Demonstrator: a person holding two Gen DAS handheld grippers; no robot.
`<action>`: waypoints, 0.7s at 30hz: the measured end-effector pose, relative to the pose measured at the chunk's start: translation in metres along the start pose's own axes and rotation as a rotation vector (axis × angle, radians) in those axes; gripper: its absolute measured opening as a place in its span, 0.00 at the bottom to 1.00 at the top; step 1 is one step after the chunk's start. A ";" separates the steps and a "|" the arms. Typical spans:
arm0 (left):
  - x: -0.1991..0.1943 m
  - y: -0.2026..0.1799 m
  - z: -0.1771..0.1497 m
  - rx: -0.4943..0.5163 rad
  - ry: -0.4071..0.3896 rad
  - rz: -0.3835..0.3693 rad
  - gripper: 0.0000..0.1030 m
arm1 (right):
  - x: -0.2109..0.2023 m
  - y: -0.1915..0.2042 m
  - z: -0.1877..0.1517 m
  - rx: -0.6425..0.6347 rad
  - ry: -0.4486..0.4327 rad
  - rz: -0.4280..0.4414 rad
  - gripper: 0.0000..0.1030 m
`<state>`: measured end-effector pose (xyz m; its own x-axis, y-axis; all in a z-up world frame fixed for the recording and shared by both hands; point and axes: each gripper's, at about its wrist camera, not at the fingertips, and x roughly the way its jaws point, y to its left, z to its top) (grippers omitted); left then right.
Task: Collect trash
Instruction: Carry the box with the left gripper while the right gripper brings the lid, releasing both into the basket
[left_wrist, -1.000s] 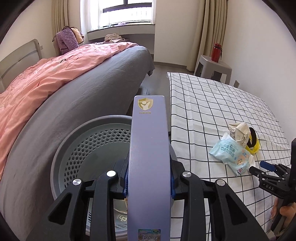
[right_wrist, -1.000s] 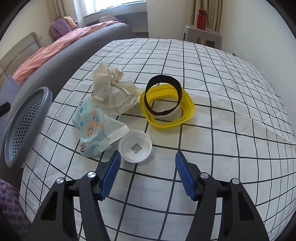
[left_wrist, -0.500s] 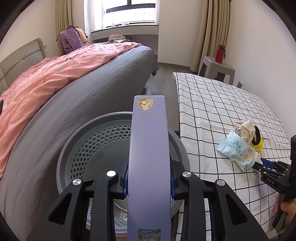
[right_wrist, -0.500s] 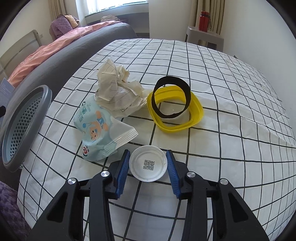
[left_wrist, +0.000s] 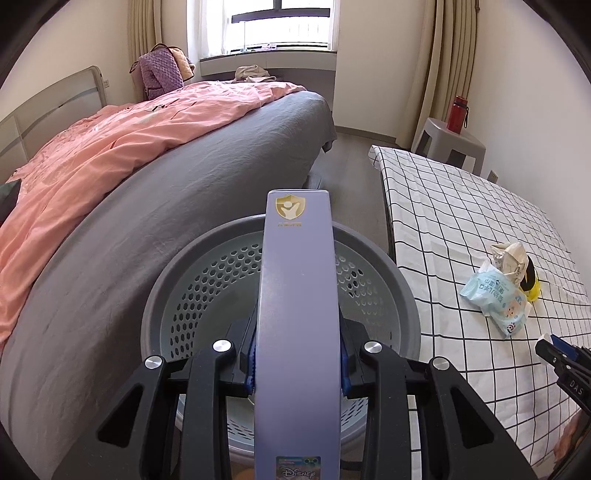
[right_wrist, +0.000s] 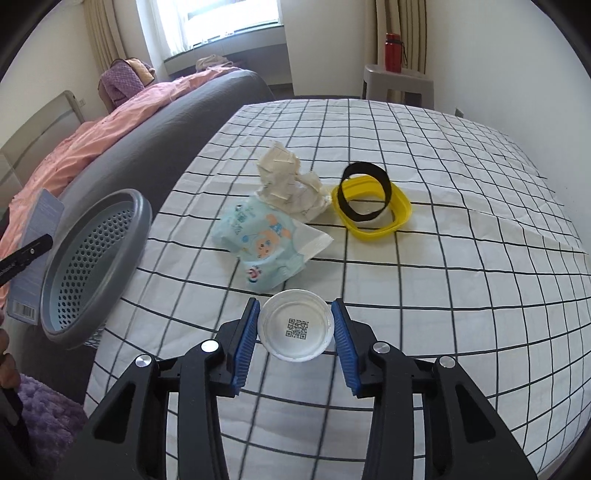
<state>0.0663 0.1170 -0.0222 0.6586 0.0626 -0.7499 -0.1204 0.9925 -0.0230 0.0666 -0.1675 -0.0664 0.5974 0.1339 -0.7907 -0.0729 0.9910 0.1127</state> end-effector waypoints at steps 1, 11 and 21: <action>0.000 0.003 0.000 -0.003 0.001 -0.002 0.30 | -0.003 0.008 0.001 -0.010 -0.008 0.009 0.38; -0.005 0.034 -0.003 -0.032 -0.006 -0.011 0.30 | -0.008 0.112 0.034 -0.159 -0.046 0.173 0.38; -0.003 0.056 -0.004 -0.070 -0.015 0.026 0.30 | 0.016 0.188 0.062 -0.334 -0.046 0.289 0.38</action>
<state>0.0544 0.1720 -0.0239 0.6658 0.0902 -0.7407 -0.1888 0.9807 -0.0502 0.1117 0.0199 -0.0208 0.5489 0.4128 -0.7269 -0.4915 0.8627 0.1188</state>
